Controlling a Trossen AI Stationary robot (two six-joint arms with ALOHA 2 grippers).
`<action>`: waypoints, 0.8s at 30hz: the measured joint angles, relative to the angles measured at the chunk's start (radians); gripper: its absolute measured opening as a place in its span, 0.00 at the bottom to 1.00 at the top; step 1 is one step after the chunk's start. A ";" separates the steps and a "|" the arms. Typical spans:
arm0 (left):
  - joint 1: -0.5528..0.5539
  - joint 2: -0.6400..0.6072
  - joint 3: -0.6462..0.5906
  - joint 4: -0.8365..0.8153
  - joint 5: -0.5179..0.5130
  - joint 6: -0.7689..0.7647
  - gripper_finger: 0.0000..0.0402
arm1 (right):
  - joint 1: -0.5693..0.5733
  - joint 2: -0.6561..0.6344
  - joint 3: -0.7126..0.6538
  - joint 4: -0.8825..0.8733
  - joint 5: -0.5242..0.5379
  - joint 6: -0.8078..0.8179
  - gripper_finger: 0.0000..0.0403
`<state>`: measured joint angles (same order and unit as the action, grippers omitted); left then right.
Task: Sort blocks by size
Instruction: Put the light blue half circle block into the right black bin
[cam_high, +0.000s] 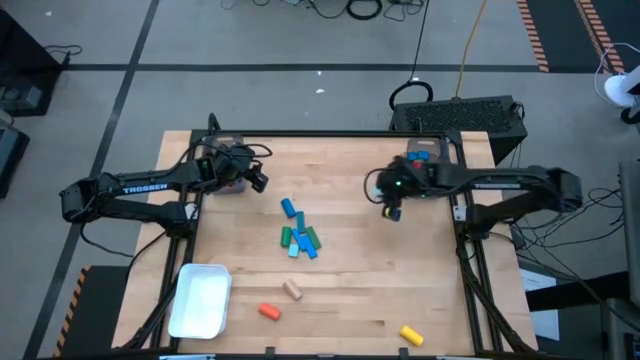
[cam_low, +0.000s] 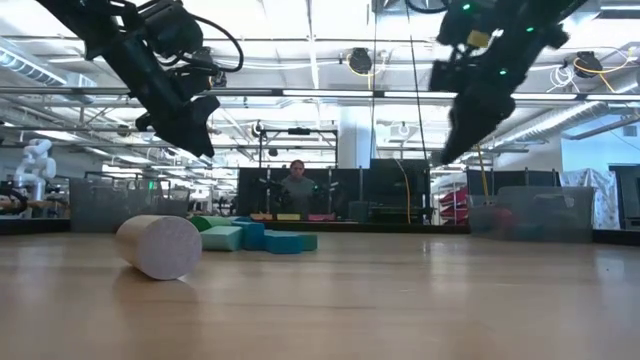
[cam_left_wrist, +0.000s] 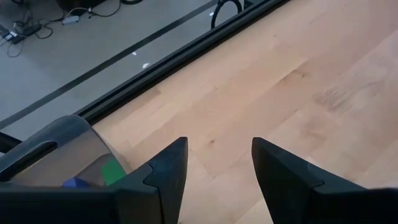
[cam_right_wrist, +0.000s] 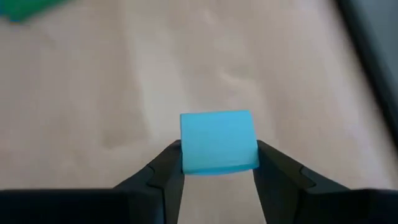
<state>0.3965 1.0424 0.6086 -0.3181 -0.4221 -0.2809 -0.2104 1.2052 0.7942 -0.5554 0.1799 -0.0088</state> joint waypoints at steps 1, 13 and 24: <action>0.000 0.000 0.000 0.003 0.000 0.000 0.45 | 0.000 -0.024 0.000 -0.037 0.046 0.024 0.36; 0.000 0.000 0.000 0.005 0.000 0.000 0.45 | -0.025 -0.170 -0.018 -0.352 0.410 0.347 0.37; 0.000 0.000 0.000 0.004 0.008 -0.002 0.45 | -0.123 -0.161 -0.077 -0.323 0.443 0.407 0.38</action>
<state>0.3965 1.0428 0.6086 -0.3141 -0.4145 -0.2829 -0.3332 1.0447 0.7170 -0.8783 0.6231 0.3981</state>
